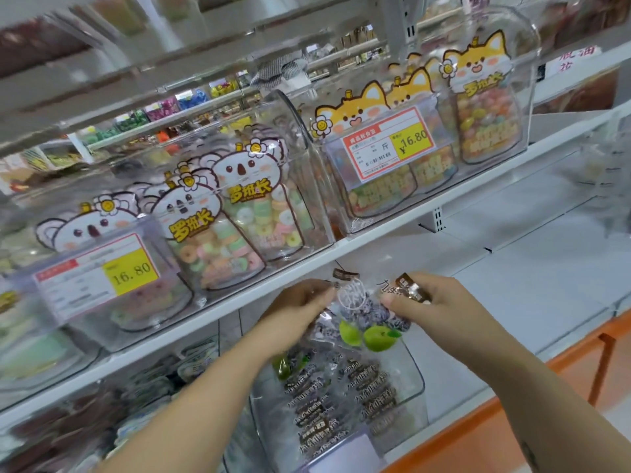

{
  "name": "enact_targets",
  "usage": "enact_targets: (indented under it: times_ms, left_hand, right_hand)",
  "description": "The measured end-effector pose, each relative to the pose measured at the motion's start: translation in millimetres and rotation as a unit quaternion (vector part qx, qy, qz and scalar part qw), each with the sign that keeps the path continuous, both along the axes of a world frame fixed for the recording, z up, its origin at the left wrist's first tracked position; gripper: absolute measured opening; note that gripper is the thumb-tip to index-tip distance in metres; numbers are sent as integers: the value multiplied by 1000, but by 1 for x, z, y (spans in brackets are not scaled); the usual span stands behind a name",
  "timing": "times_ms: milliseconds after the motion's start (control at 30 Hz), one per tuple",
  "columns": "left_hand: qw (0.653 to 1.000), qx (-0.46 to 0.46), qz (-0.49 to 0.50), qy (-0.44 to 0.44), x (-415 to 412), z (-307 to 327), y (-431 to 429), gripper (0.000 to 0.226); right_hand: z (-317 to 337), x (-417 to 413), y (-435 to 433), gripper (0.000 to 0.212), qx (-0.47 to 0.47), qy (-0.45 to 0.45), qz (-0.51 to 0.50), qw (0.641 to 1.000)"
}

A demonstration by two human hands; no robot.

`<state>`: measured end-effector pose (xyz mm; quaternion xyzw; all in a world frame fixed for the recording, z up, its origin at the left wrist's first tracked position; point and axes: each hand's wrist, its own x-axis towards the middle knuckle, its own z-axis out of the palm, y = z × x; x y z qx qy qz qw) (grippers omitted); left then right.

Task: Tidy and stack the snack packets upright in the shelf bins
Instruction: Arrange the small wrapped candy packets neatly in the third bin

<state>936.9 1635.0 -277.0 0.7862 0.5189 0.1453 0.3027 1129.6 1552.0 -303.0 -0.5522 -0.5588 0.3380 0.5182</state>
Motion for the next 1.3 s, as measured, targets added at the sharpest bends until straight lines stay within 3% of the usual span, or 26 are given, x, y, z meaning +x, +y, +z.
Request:
enact_targets:
  times_ms: [67,133,233,367,500,633,733,800,900,1100,1200,1300]
  left_hand:
    - [1000,-15,-8,20,-1,-1,-5,50]
    - [997,-64,-34,-23,0,-3,-9,51]
    - [990,-102,-80,-49,7,-3,-19,35]
    - [988,-100,-90,-71,13,0,-19,29]
    - [980,-92,-2,-175,9,-1,5,40]
    - [1000,2,10,21,12,-20,37,25]
    - [983,24,-45,175,20,-38,60,25]
    - [969,-9,-77,235,23,-47,70,35]
    - [950,-63,-100,289,26,-57,81,53]
    - [908,45,-106,403,24,-82,81,54]
    - [914,113,-77,382,22,-80,84,33]
    - [942,155,-8,297,12,-67,95,31]
  right_hand:
    - [5,4,-3,25,0,-44,11,999]
    - [5,5,-3,26,-22,-108,34,993]
    - [3,-3,-5,22,-28,-188,73,979]
    - [-2,-3,-3,16,-25,-139,81,987]
    - [-4,8,-2,26,-10,-15,-58,998]
    - [-14,18,8,29,33,105,-243,964]
    - [-27,15,16,29,28,119,-277,953]
    - [-32,12,19,28,17,125,-269,955]
    - [-32,12,23,26,17,122,-262,957]
    - [-25,9,23,21,28,113,-239,964]
    - [-26,9,23,22,26,114,-244,963]
    - [-26,8,23,22,25,117,-239,964]
